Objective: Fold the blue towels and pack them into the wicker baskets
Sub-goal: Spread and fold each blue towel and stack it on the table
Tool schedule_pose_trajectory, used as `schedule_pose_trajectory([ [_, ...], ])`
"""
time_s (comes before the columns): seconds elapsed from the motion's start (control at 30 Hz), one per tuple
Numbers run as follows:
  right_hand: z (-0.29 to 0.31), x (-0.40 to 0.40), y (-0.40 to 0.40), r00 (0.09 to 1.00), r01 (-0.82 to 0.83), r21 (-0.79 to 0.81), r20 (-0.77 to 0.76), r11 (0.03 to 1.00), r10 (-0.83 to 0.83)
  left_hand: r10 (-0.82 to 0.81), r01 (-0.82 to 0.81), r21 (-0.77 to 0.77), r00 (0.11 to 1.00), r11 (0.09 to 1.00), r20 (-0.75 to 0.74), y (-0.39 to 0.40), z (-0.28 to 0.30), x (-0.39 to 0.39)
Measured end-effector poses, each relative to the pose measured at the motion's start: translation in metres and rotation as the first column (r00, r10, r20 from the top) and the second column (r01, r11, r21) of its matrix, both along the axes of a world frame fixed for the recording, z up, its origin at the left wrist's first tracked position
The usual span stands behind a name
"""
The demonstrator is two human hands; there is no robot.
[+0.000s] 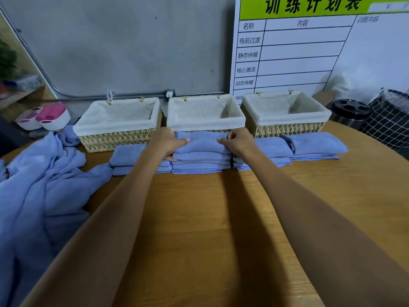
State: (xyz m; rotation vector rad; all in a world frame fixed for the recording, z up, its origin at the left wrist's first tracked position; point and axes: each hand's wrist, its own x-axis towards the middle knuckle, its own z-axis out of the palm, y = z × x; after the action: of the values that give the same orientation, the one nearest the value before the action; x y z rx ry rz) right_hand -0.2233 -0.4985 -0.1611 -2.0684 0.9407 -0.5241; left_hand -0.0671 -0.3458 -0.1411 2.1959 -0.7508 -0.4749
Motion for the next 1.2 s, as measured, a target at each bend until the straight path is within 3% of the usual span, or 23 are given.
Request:
schedule_pose_trajectory([
  [0.23, -0.001, 0.0, 0.0, 1.0, 0.009, 0.021, 0.014, 1.0, -0.009, 0.049, -0.055, -0.065, 0.994, 0.996, -0.096, 0.001, -0.006, 0.005],
  [0.7, 0.0, -0.003, 0.004, 0.999, -0.001, 0.036, 0.039, 0.999, -0.001, 0.037, -0.036, -0.072, 0.999, 0.997, 0.019, 0.003, -0.016, 0.005],
  [0.87, -0.001, -0.002, 0.005, 1.0, 0.001, 0.009, 0.015, 1.0, -0.001, 0.043, -0.043, 0.004, 0.997, 0.999, 0.06, -0.003, -0.014, 0.006],
  [1.07, 0.001, 0.003, 0.007, 0.998, 0.0, -0.06, -0.056, 0.998, -0.004, -0.034, -0.047, 0.215, 0.932, 0.976, 0.361, -0.003, -0.015, 0.01],
  [1.2, 0.001, 0.005, 0.009, 0.996, 0.021, -0.075, -0.08, 0.997, -0.027, -0.027, -0.063, 0.207, 0.914, 0.976, 0.405, 0.002, -0.017, 0.006],
])
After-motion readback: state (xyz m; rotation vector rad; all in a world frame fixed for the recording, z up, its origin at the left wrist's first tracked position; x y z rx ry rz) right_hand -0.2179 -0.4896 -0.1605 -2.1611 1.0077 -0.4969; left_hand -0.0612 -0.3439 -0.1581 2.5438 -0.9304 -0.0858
